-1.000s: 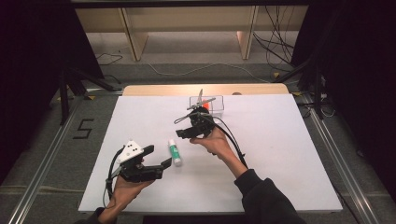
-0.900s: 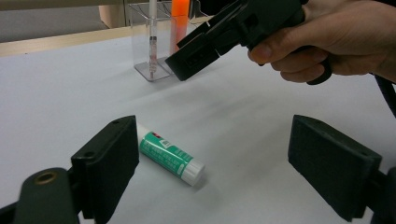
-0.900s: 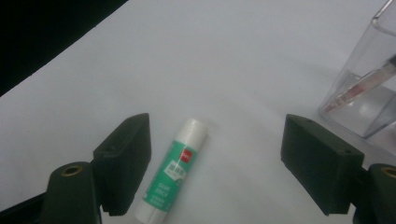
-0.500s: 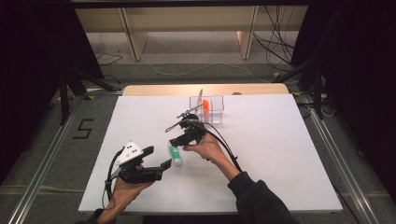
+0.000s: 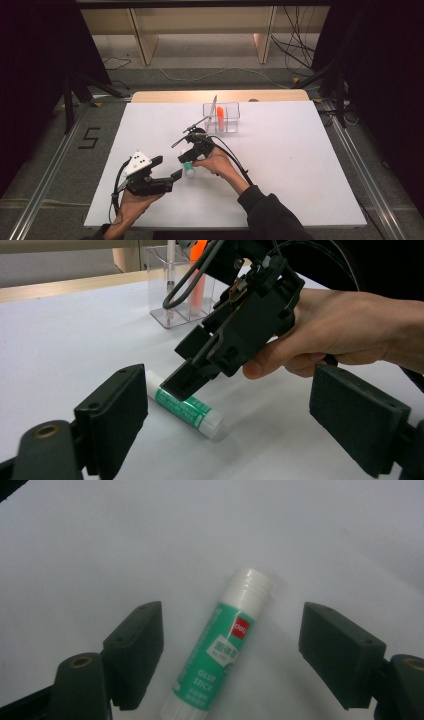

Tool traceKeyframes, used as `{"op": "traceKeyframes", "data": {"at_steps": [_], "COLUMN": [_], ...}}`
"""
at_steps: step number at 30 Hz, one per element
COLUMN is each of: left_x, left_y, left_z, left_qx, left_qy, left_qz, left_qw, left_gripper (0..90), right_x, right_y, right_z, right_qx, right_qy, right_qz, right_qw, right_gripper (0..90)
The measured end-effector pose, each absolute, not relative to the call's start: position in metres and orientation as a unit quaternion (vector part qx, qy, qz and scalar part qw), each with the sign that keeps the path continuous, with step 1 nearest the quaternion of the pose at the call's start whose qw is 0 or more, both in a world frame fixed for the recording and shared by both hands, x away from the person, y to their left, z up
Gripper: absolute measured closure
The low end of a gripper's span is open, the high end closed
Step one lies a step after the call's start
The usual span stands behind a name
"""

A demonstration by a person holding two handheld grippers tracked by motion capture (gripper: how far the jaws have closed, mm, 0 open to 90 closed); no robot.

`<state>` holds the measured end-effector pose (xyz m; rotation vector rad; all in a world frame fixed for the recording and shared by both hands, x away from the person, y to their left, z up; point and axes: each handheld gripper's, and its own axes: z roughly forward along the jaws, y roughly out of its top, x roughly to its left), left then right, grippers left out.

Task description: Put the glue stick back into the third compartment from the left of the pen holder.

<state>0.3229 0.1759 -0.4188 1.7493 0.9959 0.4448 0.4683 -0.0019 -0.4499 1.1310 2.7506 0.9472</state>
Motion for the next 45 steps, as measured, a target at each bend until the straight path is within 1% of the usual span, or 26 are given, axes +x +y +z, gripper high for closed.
{"op": "traceKeyframes", "data": {"at_steps": [6,14,34,40,45], "left_x": [0.323,0.323,0.323,0.323,0.323], "left_y": [0.177,0.177,0.177,0.177,0.177], "left_z": [-0.418,-0.418,-0.418,-0.418,-0.418], "left_qx": [0.725,0.724,0.723,0.723,0.723], "left_qy": [0.418,0.421,0.421,0.421,0.421], "left_qz": [0.19,0.19,0.189,0.189,0.189], "left_qw": [0.513,0.512,0.513,0.514,0.514], "left_gripper": [15.1,15.0,15.1,15.0,15.0], "right_x": [0.469,0.469,0.469,0.47,0.472], "right_y": [0.002,0.007,0.017,0.021,0.026], "right_z": [-0.456,-0.462,-0.466,-0.467,-0.468], "right_qx": [0.363,0.36,0.361,0.369,0.371], "right_qy": [0.885,0.89,0.898,0.898,0.9], "right_qz": [0.291,0.28,0.25,0.241,0.228], "right_qw": [0.007,0.006,0.009,0.011,0.014], "right_gripper": [28.2,32.6,40.5,43.5,47.8]}}
